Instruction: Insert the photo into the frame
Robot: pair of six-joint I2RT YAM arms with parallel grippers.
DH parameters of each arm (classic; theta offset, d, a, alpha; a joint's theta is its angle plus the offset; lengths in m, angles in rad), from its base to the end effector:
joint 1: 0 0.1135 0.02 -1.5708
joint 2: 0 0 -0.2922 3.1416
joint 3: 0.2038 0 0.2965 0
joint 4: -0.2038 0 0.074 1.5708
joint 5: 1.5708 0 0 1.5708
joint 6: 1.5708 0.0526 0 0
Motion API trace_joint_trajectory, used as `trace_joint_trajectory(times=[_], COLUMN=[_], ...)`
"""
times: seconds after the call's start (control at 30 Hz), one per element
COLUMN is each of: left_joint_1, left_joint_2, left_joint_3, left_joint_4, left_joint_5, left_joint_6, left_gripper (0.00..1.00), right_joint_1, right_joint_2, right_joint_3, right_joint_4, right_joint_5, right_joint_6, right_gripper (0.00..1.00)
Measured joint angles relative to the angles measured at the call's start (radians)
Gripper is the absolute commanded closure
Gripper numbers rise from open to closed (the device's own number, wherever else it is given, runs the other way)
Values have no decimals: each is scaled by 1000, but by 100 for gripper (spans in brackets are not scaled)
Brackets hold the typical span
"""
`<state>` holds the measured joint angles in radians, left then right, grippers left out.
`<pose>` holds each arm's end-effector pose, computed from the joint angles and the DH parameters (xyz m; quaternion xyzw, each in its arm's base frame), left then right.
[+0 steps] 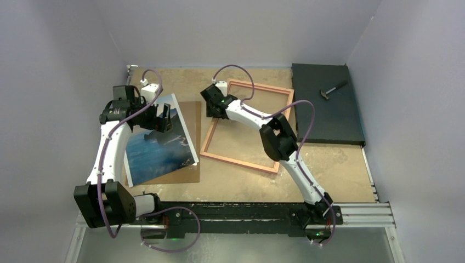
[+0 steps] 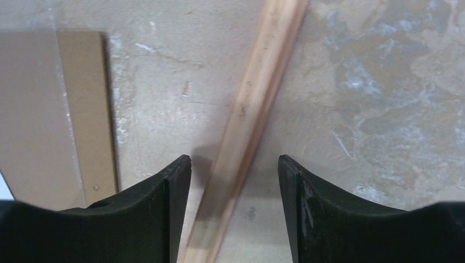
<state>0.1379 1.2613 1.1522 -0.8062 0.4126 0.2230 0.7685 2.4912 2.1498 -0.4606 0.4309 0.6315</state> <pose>0.3007 0.0204 0.3230 0.1053 0.9230 -0.1342 0.3448 0.4689 0.4227 0.1622 0.0180 0.9090 0.0844 0.4079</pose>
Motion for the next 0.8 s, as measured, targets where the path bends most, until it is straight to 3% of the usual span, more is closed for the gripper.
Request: trace_joint_trajectory(times=[0.27, 0.47, 0.7, 0.8], left_joint_1=[5, 6, 6, 6], left_joint_2=[-6, -6, -16, -16], left_joint_3=[-18, -21, -30, -42], left_joint_4=[3, 4, 7, 8], left_joint_5=[-23, -37, -43, -43], left_joint_6=[7, 7, 7, 7], left_gripper=[0, 0, 0, 0], right_joint_1=[50, 76, 103, 107], right_joint_2=[8, -32, -116, -179], right_joint_3=[-8, -89, -232, -335], right_joint_4=[36, 92, 135, 160], right_joint_5=[26, 31, 8, -14], right_joint_6=[-53, -55, -85, -103], right_gripper=[67, 74, 74, 59])
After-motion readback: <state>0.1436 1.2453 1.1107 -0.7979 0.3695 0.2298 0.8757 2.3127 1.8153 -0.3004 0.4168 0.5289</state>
